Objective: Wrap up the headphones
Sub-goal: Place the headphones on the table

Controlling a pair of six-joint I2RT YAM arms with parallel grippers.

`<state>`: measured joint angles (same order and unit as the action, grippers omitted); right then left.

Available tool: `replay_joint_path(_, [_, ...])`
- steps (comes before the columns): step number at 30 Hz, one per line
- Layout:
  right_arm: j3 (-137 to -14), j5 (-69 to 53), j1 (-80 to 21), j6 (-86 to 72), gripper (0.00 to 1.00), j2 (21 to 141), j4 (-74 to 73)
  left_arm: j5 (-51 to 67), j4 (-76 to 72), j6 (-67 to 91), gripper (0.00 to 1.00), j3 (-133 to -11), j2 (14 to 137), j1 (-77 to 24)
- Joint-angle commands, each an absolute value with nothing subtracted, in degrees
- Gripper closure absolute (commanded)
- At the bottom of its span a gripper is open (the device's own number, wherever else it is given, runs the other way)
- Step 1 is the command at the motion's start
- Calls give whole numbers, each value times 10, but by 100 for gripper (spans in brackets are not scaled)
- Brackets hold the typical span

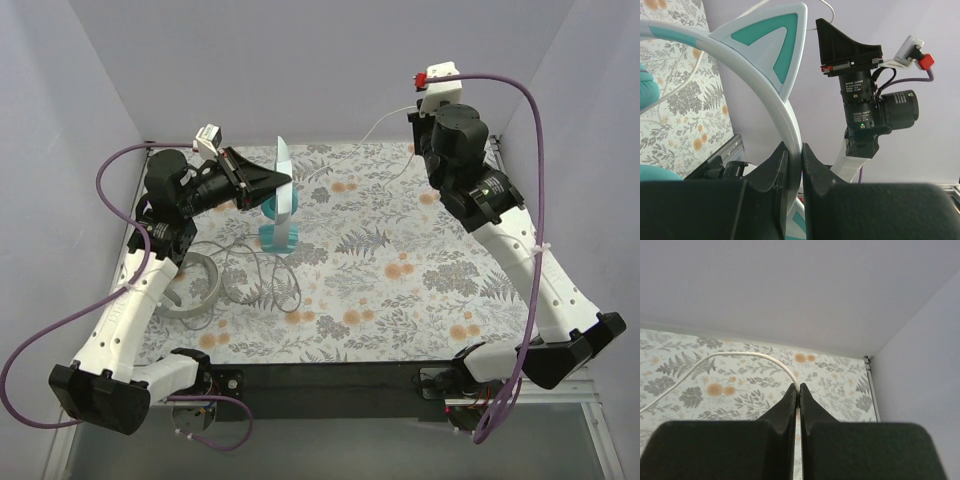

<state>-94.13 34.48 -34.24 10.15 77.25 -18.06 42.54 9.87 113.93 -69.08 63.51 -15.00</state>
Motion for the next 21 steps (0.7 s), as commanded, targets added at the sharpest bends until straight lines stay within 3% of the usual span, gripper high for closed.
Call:
replay_joint_path(1, [-955, 367, -309, 51, 99, 773, -231, 428, 71, 1129, 100, -697, 625, -142])
replay_joint_path(7, [-893, 352, -258, 4, 99, 737, -237, 403, 89, 1107, 100, -690, 630, -132])
replay_joint_path(15, [-808, 279, -214, -65, 98, 733, -263, 465, -79, 1165, 100, -657, 644, -115])
replay_joint_path(18, [-760, 213, -214, -80, 67, 723, -244, 484, -168, 1221, 100, -638, 657, -115])
replay_joint_path(19, [-752, 199, -214, -83, 40, 717, -240, 489, -189, 1244, 100, -631, 658, -115])
replay_joint_path(21, [-740, 145, -214, -87, 24, 708, -223, 498, -259, 1272, 100, -612, 666, -115])
